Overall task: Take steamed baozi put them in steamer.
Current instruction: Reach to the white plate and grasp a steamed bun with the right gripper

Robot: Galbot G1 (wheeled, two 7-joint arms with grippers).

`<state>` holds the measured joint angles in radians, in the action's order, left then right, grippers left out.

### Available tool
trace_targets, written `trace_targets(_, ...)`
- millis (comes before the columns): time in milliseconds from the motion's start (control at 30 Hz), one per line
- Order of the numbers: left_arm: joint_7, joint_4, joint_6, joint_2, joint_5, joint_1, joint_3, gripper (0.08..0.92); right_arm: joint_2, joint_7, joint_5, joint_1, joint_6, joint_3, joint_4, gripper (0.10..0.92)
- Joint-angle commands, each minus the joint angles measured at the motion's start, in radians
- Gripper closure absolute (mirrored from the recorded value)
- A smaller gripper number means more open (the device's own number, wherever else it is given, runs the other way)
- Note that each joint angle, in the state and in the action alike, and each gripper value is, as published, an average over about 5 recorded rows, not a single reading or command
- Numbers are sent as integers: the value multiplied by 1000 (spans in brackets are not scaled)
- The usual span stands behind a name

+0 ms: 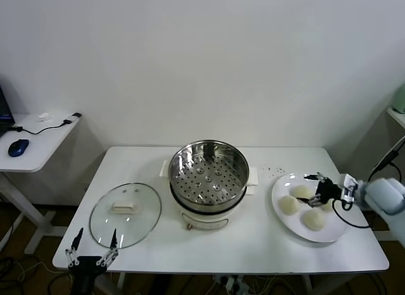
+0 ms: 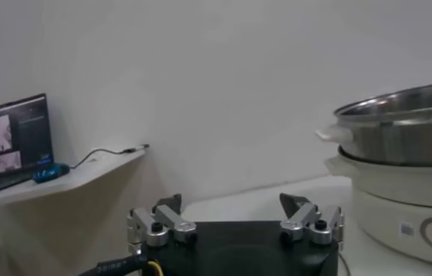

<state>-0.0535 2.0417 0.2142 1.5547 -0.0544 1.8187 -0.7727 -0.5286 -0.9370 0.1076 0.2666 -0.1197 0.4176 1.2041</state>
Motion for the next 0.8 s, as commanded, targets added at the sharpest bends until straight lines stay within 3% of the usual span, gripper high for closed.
trace_targets(33,0,-14,-4,-4,0,-4,-9,177,-54,-192,-76,-575,28,704,-256,203)
trace_targets(800,0,-57,-6,-17,-8,-20,-31,177,-381,-151,-119,-391,97,577,-582,203)
